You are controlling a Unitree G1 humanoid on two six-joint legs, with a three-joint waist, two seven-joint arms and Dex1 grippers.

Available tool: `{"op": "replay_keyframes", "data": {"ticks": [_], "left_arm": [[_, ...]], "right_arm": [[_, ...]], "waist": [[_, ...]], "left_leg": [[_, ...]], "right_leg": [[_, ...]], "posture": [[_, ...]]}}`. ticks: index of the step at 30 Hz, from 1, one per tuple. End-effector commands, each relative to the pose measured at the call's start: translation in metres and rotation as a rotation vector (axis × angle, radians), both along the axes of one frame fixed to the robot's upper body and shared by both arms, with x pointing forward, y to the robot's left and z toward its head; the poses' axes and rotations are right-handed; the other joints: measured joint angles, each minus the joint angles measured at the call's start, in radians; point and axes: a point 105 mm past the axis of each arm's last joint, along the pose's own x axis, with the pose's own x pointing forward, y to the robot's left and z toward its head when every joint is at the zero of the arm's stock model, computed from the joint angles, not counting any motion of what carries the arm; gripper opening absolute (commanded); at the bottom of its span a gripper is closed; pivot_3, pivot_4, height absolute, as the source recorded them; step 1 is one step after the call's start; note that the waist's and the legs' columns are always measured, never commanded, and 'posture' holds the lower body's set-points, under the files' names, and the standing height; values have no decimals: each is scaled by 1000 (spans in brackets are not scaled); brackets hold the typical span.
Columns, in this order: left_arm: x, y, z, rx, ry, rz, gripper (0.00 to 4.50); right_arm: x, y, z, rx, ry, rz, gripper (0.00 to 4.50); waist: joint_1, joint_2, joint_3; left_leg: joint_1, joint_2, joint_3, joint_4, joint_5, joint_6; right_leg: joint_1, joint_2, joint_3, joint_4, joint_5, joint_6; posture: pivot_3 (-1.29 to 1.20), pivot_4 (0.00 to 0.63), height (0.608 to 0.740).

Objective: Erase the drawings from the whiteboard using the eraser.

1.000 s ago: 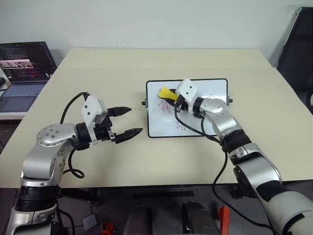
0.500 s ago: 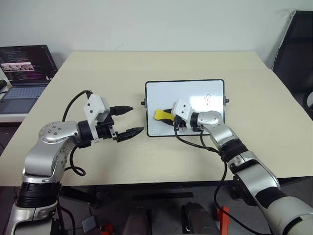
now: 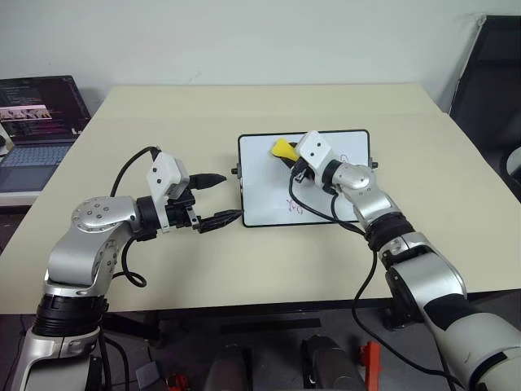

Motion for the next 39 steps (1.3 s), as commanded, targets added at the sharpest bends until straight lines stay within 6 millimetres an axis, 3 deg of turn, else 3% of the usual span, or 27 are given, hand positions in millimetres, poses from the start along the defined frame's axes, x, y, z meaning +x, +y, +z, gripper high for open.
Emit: {"op": "replay_keyframes", "data": {"ticks": [1, 6, 9, 11, 13, 16, 19, 21, 23, 26, 28, 34, 39], "left_arm": [[-1, -1, 10, 3, -48, -10, 4500], [-1, 0, 9, 2, -46, -6, 4500], [-1, 0, 9, 3, -45, -4, 4500], [-1, 0, 10, 3, -46, -4, 4500], [-1, 0, 10, 3, -46, -5, 4500], [0, -1, 13, 6, -53, -11, 4500], [1, -1, 21, 9, -76, -19, 4500], [1, -1, 27, 22, -95, -25, 4500], [0, -1, 32, 31, -111, -31, 4500], [3, 3, 41, 50, -139, -26, 4500], [4, 5, 42, 57, -141, -25, 4500], [8, 3, 26, 87, -79, -34, 4500], [9, -5, 27, 68, -84, -58, 4500]], "right_arm": [[-20, 24, -28, -73, 60, 112, 1255], [-43, 37, -56, -124, 154, 224, 1254], [-42, 31, -57, -133, 161, 212, 1254], [-36, 24, -47, -99, 150, 178, 1253], [-29, 16, -29, -62, 125, 157, 1251], [-33, 1, 16, 41, 87, 193, 1249], [-53, -22, 68, 115, 50, 248, 1249], [-68, -46, 91, 122, 40, 258, 1249], [-79, -70, 102, 101, 41, 235, 1249], [-89, -132, 95, -28, 91, 81, 1249], [-97, -158, 84, -90, 138, 13, 1249], [-117, -187, 66, -154, 216, -79, 1248], [-119, -194, 72, -138, 196, -127, 1248]], "waist": [[-10, 0, 0], [-11, 0, 0], [-10, 0, 0], [-9, 0, 0], [-5, 0, 0], [2, 0, 1], [14, 0, 3], [20, 0, 3], [22, 0, 3], [33, 0, 3], [38, 0, 3], [27, 0, 3], [22, 0, 3]], "left_leg": [[0, 0, 0, 0, 0, 0], [0, 1, -1, -1, 0, 0], [0, 1, -1, -1, 0, 0], [0, 1, -1, -1, 0, 0], [-1, 1, -1, -1, 0, 0], [-2, 0, -1, 0, 0, 0], [-5, 0, -1, 0, 0, 0], [-7, 0, -1, -1, -1, -2], [-7, 0, -2, -2, -2, -3], [-7, 0, -2, -3, -5, -6], [-9, -1, -2, -3, -6, -6], [-10, -1, 1, -3, -8, -5], [-10, -1, 1, 0, -7, -5]], "right_leg": [[0, 0, 0, 0, 0, 0], [-1, 1, 0, 0, 0, 0], [-1, 1, 0, 0, 0, 0], [-1, 1, 0, 0, 0, 0], [-1, 1, -1, 0, 0, 0], [-1, 1, -1, -1, 0, 0], [-4, 0, 0, -2, 0, 1], [-5, 0, -1, -2, -1, 1], [-6, 0, -2, -2, -2, -1], [-6, -1, -3, -3, -6, -3], [-6, -2, -4, -5, -7, -2], [-7, -2, -1, -5, -8, 0], [-7, -1, -1, -4, -10, 4]], "posture": [[0, 150, 740], [0, 150, 740], [0, 150, 740], [0, 150, 740], [0, 150, 740], [0, 150, 740], [0, 150, 740], [0, 150, 740], [0, 150, 740], [0, 150, 740], [0, 150, 740], [0, 150, 740], [0, 150, 740]]}}
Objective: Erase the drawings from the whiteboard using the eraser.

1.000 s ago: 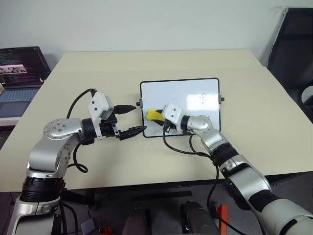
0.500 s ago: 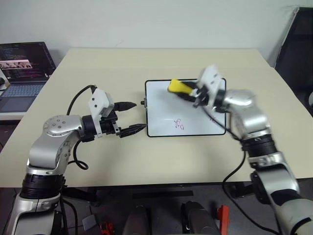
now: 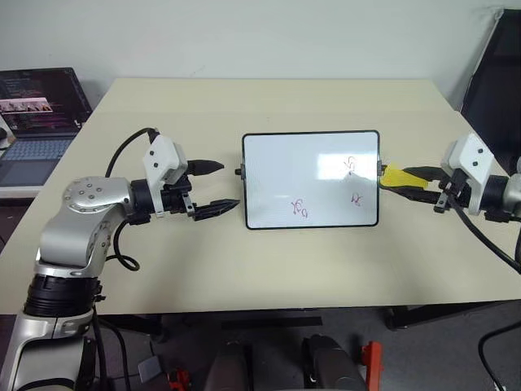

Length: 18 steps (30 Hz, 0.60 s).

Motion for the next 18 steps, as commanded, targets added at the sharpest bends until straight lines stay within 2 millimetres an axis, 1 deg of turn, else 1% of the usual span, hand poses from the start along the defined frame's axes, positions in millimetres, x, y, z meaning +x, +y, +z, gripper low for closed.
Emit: {"op": "replay_keyframes", "data": {"ticks": [1, 8, 18], "left_arm": [[0, -5, 10, -1, -44, -24, 4500], [-2, -12, 12, 9, -38, -50, 4500], [-5, -14, 9, 9, -24, -60, 4500]], "right_arm": [[-3, -4, 21, -5, -78, -22, 1248], [-3, -3, 20, -15, -71, -14, 1248], [-4, -1, 18, -5, -64, -15, 1248]], "waist": [[0, 0, 0], [1, 0, 0], [2, 0, 0]], "left_leg": [[0, 0, 0, 1, 0, 0], [0, 0, 0, 1, 0, 0], [0, 0, 0, 1, 0, 0]], "right_leg": [[0, 0, 0, 0, 0, 0], [1, 0, 0, 0, 0, 0], [1, 0, 0, 0, 1, 0]], "posture": [[0, 150, 740], [0, 150, 740], [0, 150, 740]]}}
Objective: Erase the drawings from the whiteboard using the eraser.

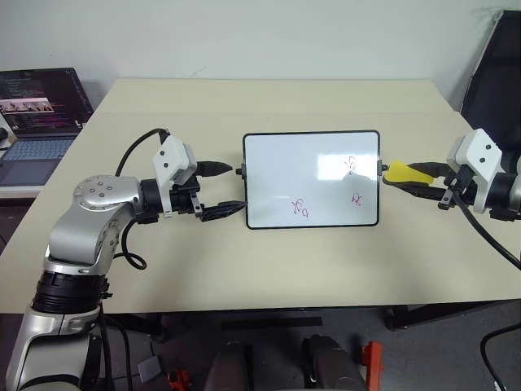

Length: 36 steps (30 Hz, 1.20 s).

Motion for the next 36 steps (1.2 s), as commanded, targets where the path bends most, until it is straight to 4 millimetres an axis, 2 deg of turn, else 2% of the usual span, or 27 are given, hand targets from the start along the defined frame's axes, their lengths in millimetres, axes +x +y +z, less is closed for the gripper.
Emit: {"op": "replay_keyframes", "data": {"ticks": [1, 5, 10, 14, 16, 19, 22, 26, 31, 36], "left_arm": [[-4, -6, 8, 0, -33, -32, 4500], [-3, -6, 7, -2, -28, -34, 4500], [-3, -8, 3, -3, -16, -37, 4500], [-2, -9, -5, 14, 5, -38, 4500], [-3, -10, -10, 13, 20, -39, 4500], [-5, -9, -19, 38, 39, -35, 4500], [-5, -6, -25, 55, 55, -26, 4500], [-7, 0, -31, 78, 71, -9, 4500], [-10, 4, -35, 81, 82, 4, 4500], [-11, 6, -34, 76, 81, 10, 4500]], "right_arm": [[-4, 4, 15, 4, -54, 12, 1248], [-3, 17, 21, 56, -80, 47, 1248], [6, 69, 28, 194, -143, 150, 1248], [22, 119, 10, 220, -178, 202, 1248], [33, 138, 4, 252, -217, 195, 1248], [47, 154, -8, 253, -261, 178, 1248], [57, 160, -21, 255, -262, 170, 1248], [68, 159, -41, 245, -253, 151, 1248], [77, 144, -75, 186, -203, 125, 1248], [75, 135, -100, 108, -183, 143, 1248]], "waist": [[0, 0, 0], [0, 0, 0], [-8, 0, 0], [-6, 0, 0], [-4, 0, 0], [-4, 0, 0], [5, 0, 0], [4, 0, 0], [1, 0, 0], [1, 0, 0]], "left_leg": [[0, 0, 0, 0, 0, 0], [0, 0, 0, 0, 0, 0], [1, 0, 0, 1, 0, 0], [1, 1, -1, 0, 0, 0], [1, 0, -1, 0, 0, 0], [0, 0, -1, 1, 0, 0], [-1, 0, -1, 1, 0, 0], [-1, 0, -1, 1, 0, 0], [0, 0, -1, 1, 0, 0], [5, 0, -1, 1, 0, 0]], "right_leg": [[0, 0, 0, 0, 0, 0], [0, 0, 0, 0, 0, 0], [0, 1, 0, 2, 0, 0], [0, 1, 0, 2, 0, -1], [0, 1, 0, 2, 1, -2], [-1, 1, 0, 2, 2, -4], [-1, 1, -1, 2, 2, -4], [-1, 0, -1, 2, 2, -4], [-1, 0, -1, 2, 2, -4], [4, 0, 0, 2, 2, -4]], "posture": [[0, 150, 740], [0, 150, 740], [0, 150, 740], [0, 150, 740], [0, 150, 740], [0, 150, 740], [0, 150, 740], [0, 150, 740], [0, 150, 740], [0, 150, 740]]}}
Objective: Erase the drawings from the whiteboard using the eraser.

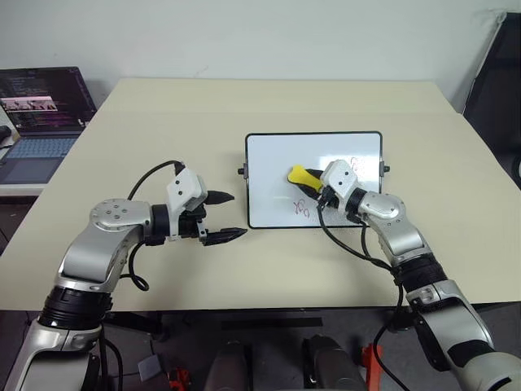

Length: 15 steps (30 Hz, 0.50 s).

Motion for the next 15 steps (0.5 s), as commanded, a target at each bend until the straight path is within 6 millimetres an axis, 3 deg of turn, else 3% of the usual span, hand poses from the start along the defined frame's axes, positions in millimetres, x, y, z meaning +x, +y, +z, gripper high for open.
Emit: {"op": "replay_keyframes", "data": {"ticks": [1, 9, 15], "left_arm": [[-2, 3, 13, 3, -53, -4, 4500], [0, 4, 15, 7, -63, -4, 4500], [2, 4, 16, 6, -67, -10, 4500]], "right_arm": [[-3, -8, -23, -112, 2, 5, 1248], [-34, -9, -74, -259, 120, 141, 1248], [-34, -14, -66, -228, 118, 131, 1248]], "waist": [[0, 0, 0], [-5, -1, -2], [-5, -2, -2]], "left_leg": [[2, 0, 0, 0, 0, 0], [4, 0, 0, 0, 0, 0], [5, 0, 0, 1, 1, 1]], "right_leg": [[2, 0, 0, 0, 0, 0], [3, 1, 1, 2, 0, 0], [3, 1, 1, 2, 0, 3]], "posture": [[0, 150, 740], [0, 150, 740], [0, 150, 740]]}}
